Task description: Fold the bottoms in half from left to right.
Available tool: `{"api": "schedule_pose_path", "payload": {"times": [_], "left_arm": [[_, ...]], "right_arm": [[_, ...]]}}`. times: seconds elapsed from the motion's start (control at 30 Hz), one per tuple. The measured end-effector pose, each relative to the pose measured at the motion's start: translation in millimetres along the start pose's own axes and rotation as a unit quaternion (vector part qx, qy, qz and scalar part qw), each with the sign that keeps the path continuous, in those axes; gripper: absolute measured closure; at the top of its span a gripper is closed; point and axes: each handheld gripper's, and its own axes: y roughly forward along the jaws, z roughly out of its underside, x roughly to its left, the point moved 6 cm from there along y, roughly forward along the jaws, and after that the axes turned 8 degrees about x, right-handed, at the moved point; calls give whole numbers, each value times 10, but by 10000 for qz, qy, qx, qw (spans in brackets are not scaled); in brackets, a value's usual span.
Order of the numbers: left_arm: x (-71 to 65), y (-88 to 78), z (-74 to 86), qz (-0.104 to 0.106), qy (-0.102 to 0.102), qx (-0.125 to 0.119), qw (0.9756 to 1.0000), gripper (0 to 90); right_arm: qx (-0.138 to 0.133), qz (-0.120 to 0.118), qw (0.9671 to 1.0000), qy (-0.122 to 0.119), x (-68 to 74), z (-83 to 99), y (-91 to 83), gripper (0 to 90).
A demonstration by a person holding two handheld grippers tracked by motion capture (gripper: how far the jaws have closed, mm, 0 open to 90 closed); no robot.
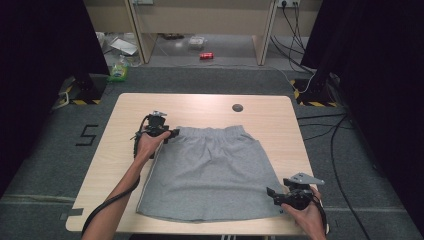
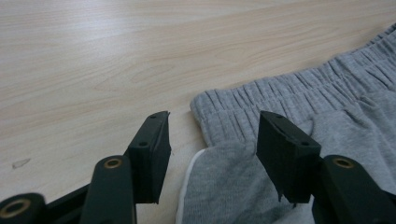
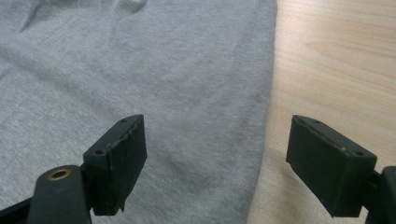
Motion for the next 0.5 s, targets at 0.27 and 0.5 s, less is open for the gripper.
{"api": "schedule_pose_path", "payload": {"times": [0.27, 0.5], "left_arm": [[-17, 136, -54, -79, 109, 174, 9998, 494], [-56, 226, -103, -149, 300, 363, 9988, 552]], "right_arm": [[4, -15, 10000, -2, 10, 0, 1, 205], [-8, -27, 10000, -55, 14, -4, 7, 204]]}}
